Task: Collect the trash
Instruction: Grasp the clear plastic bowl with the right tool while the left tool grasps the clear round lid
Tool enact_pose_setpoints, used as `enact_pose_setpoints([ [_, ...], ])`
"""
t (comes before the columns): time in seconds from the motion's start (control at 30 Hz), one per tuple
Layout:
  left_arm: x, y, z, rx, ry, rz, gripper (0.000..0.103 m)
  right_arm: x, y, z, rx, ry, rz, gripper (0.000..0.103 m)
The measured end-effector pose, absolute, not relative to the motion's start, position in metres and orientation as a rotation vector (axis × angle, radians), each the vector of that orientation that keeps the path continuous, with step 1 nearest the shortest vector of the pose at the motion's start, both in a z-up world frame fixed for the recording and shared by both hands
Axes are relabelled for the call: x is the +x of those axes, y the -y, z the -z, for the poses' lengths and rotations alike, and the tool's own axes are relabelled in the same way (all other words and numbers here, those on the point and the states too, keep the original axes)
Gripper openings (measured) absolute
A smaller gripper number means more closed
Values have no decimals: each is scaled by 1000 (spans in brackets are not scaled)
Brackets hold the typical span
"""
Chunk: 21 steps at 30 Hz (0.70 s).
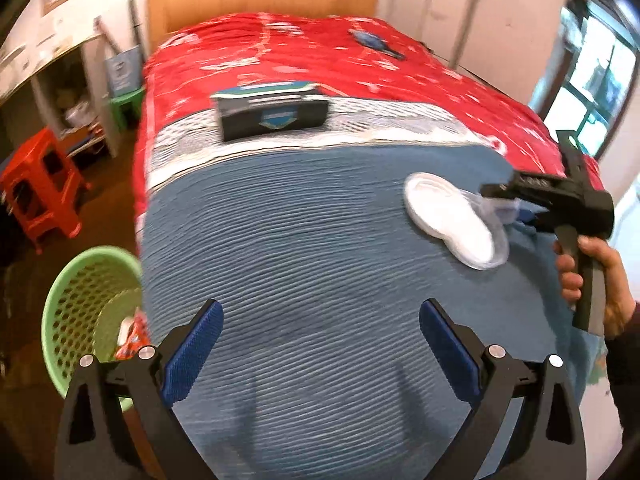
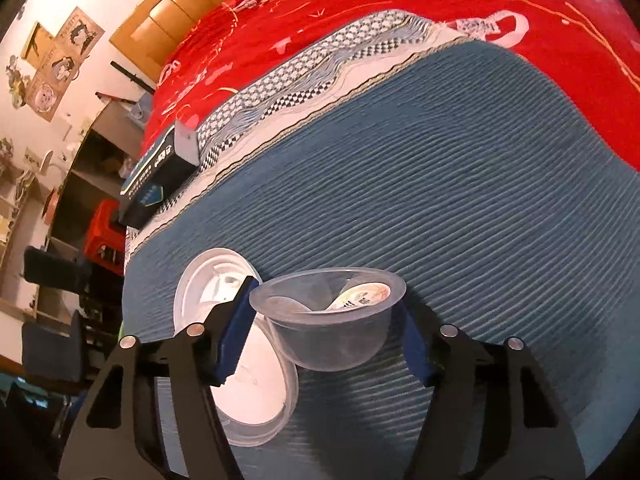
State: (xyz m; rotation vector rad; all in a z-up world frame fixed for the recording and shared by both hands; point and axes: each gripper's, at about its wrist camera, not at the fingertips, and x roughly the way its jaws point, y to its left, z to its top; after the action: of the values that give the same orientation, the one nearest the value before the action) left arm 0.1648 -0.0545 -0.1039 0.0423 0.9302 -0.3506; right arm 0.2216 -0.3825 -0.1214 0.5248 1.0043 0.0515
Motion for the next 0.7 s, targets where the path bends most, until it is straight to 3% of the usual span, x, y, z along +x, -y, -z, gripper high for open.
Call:
enact_pose_setpoints([
  [0.7,199,211,119,378,-886,716,96,168,420,69,465,-891,-76,65],
])
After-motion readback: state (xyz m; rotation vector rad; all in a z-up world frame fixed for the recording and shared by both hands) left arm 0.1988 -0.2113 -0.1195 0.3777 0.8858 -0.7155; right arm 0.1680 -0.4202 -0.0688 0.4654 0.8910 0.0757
